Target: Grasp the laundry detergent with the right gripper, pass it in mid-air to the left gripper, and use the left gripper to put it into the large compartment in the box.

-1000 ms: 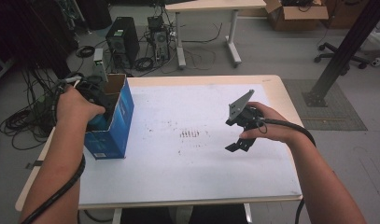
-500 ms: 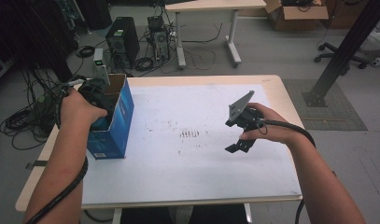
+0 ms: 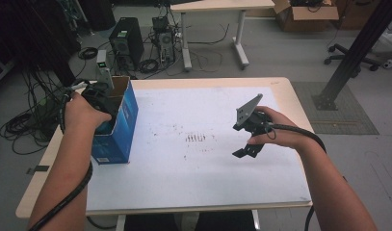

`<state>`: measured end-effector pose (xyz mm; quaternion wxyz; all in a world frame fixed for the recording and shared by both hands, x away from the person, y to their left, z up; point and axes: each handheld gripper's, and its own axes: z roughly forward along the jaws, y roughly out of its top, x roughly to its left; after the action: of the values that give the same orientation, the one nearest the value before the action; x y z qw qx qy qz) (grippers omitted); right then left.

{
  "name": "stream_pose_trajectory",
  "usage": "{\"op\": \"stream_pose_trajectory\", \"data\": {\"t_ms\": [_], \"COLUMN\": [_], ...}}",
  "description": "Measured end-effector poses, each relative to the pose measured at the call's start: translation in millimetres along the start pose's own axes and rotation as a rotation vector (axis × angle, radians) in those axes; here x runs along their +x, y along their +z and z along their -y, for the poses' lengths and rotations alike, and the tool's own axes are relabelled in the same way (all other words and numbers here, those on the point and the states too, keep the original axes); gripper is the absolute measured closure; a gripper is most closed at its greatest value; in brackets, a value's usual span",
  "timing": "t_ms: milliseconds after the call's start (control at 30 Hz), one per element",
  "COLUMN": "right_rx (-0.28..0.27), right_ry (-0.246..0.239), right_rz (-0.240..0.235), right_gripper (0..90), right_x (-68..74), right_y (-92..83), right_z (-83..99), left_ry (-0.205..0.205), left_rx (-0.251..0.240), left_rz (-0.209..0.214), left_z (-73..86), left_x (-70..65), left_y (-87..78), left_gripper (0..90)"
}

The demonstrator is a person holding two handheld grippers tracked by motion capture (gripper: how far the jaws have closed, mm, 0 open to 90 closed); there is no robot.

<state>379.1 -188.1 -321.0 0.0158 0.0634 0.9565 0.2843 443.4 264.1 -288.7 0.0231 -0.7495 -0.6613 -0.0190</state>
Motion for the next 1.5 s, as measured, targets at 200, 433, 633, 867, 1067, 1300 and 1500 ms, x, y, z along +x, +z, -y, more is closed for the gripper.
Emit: {"op": "stream_pose_trajectory", "data": {"t_ms": [200,433,633,867,1067,1300,1500], "right_rx": [0.002,0.003,-0.001,-0.001,-0.008,-0.008,-0.011], "right_ry": [0.005,0.005,0.007,0.011,0.011,0.018,0.014], "right_rz": [-0.004,-0.004,-0.005,-0.005,-0.004,-0.001,-0.001], "right_gripper": [2.8,2.8,2.8,2.8,2.8,2.8,2.8], "right_x": [-0.9,-0.6,-0.3,-0.3,0.3,0.5,1.5], "right_y": [-1.0,1.5,1.8,1.6,0.3,0.8,-0.9], "right_z": [0.0,0.4,2.0,4.9,5.6,6.6,4.9], "left_ry": [0.002,0.003,0.009,0.010,0.017,0.027,0.015], "left_rx": [-0.010,-0.031,-0.026,-0.028,-0.035,-0.054,-0.046], "left_rz": [-0.002,0.005,0.002,-0.003,-0.008,-0.010,-0.027], "left_z": [0.3,0.4,-0.4,0.2,2.4,4.8,7.2], "left_x": [0.4,1.0,-1.2,-1.8,-1.1,-2.0,-0.9], "left_y": [-0.1,-5.7,-5.1,-7.8,-17.2,-24.9,-28.5], "left_gripper": [36.8,35.8,32.9,31.5,29.2,25.0,22.7]}}
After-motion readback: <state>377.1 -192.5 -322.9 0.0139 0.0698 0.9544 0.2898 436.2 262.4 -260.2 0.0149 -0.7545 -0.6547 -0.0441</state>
